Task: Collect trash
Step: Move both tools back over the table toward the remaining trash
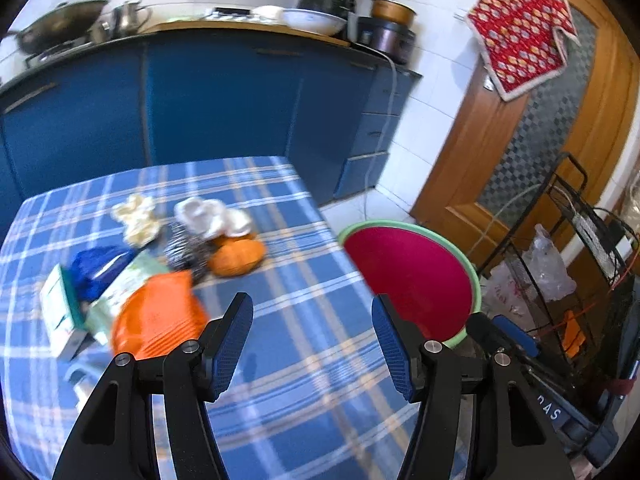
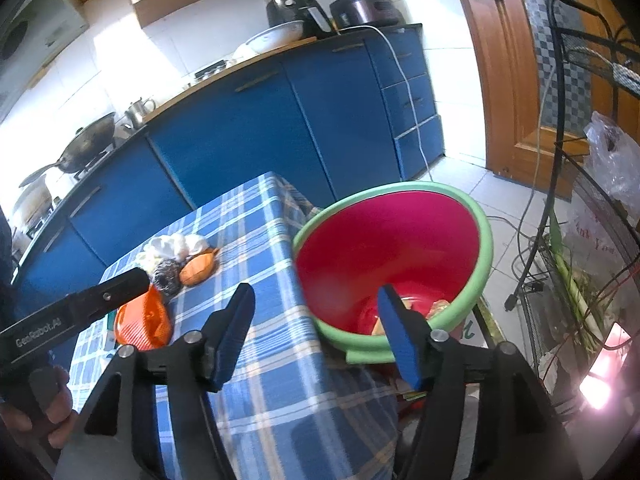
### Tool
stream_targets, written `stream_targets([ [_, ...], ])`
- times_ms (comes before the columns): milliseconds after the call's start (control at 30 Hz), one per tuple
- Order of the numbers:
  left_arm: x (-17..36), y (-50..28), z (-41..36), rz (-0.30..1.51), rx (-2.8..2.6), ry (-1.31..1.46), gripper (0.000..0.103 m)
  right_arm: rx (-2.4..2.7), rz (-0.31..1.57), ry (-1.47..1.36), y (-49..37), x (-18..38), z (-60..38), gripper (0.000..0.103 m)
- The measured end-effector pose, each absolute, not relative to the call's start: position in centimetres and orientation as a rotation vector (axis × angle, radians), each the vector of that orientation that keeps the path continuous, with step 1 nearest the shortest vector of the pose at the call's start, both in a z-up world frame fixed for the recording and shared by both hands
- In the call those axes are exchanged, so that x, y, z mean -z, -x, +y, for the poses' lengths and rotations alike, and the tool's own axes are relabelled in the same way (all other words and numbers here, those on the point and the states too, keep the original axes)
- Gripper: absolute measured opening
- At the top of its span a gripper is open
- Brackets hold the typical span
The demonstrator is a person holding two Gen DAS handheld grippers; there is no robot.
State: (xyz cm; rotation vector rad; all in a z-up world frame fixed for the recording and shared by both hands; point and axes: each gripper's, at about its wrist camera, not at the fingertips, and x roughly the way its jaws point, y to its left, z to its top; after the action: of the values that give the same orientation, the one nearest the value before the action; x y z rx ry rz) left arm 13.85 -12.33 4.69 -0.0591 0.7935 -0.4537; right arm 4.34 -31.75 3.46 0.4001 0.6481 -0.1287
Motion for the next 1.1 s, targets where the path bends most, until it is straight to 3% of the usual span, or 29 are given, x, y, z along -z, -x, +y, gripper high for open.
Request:
stream_targets([
  [667,-1.3,-11.3,-0.9,0.878,0.161,0.147,0.065,0.044,0.710,-0.339,-4.3,-2.6,-27.1,0.071],
  [1100,2.4,-12.0,0.9,0.964,0.080,0.196,0.065,0.035,0.747,-0.335,-4.7,-1.3,-26.5,0.072],
])
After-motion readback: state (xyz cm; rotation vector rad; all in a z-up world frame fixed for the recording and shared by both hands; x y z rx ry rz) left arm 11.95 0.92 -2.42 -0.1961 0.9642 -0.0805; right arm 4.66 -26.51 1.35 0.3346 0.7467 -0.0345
